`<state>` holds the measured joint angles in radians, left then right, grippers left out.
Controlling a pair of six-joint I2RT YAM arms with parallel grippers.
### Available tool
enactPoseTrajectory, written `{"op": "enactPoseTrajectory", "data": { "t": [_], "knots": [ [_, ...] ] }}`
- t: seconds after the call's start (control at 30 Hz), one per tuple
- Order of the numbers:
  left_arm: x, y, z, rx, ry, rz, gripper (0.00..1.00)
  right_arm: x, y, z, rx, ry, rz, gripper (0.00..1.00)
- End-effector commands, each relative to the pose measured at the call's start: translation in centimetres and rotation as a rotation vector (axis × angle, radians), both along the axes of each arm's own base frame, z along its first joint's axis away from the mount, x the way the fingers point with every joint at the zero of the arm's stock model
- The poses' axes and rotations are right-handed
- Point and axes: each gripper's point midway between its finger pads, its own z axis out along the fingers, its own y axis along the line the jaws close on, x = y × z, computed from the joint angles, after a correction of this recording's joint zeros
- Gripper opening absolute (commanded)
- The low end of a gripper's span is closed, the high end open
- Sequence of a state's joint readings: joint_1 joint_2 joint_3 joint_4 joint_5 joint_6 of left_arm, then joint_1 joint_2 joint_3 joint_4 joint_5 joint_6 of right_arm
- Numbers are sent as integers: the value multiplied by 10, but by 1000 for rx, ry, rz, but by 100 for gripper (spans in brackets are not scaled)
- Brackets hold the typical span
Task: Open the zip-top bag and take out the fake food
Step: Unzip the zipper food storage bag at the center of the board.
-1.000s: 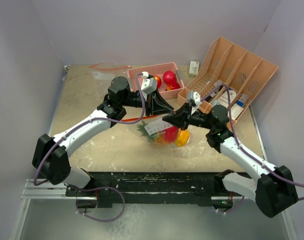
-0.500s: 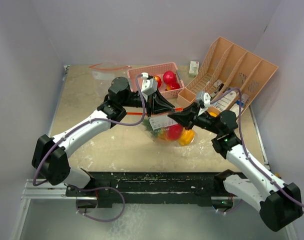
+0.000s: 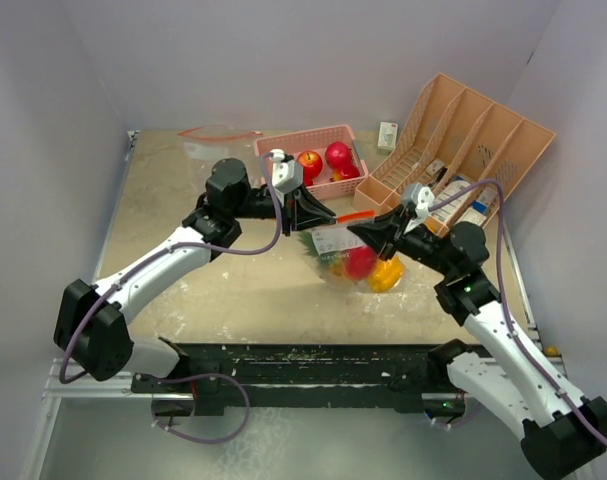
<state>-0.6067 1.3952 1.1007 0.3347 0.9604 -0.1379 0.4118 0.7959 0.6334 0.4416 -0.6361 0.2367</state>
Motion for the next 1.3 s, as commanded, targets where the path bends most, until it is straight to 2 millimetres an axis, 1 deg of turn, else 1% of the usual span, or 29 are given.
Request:
{"op": "enactPoseTrajectory", "data": {
  "t": [0.0, 0.07, 0.1, 0.2, 0.3, 0.43, 0.57, 0.7, 0.77, 0.83, 0.93, 1.03, 1.13, 1.2, 1.27],
  "knots": [
    [11, 13, -4, 2, -5, 71, 0, -1, -21, 69, 22, -187, -115, 0],
    [16, 16, -8, -7, -1, 88, 0, 1, -28, 77, 12, -190, -159, 0],
    [19, 19, -14, -15, 11, 98, 0, 2, -31, 81, 11, -191, -176, 0],
    [30, 33, -24, -57, 60, 104, 0, 0, -37, 91, 18, -195, -207, 0],
    [41, 41, -37, -82, 99, 110, 0, -6, -47, 105, 41, -212, -249, 0],
    [56, 46, -54, -73, 134, 141, 0, -16, -59, 124, 66, -242, -298, 0],
    [70, 55, -62, -73, 144, 193, 0, -25, -68, 142, 81, -275, -325, 0],
    [86, 66, -69, -72, 168, 250, 0, -35, -73, 152, 87, -298, -332, 0],
    [96, 74, -73, -71, 183, 300, 0, -39, -74, 152, 81, -303, -329, 0],
    [102, 81, -75, -73, 193, 331, 0, -40, -74, 149, 64, -305, -321, 0],
    [101, 81, -71, -85, 190, 310, 1, -37, -66, 137, 33, -282, -288, 0],
    [96, 77, -65, -110, 187, 263, 10, -29, -55, 122, 0, -252, -240, 0],
    [91, 75, -56, -127, 171, 240, 24, -20, -44, 104, -47, -224, -194, 0],
    [88, 75, -50, -134, 157, 240, 33, -14, -39, 97, -59, -212, -177, 0],
    [83, 76, -43, -139, 140, 235, 41, -14, -32, 91, -59, -199, -134, 0]
  ]
}}
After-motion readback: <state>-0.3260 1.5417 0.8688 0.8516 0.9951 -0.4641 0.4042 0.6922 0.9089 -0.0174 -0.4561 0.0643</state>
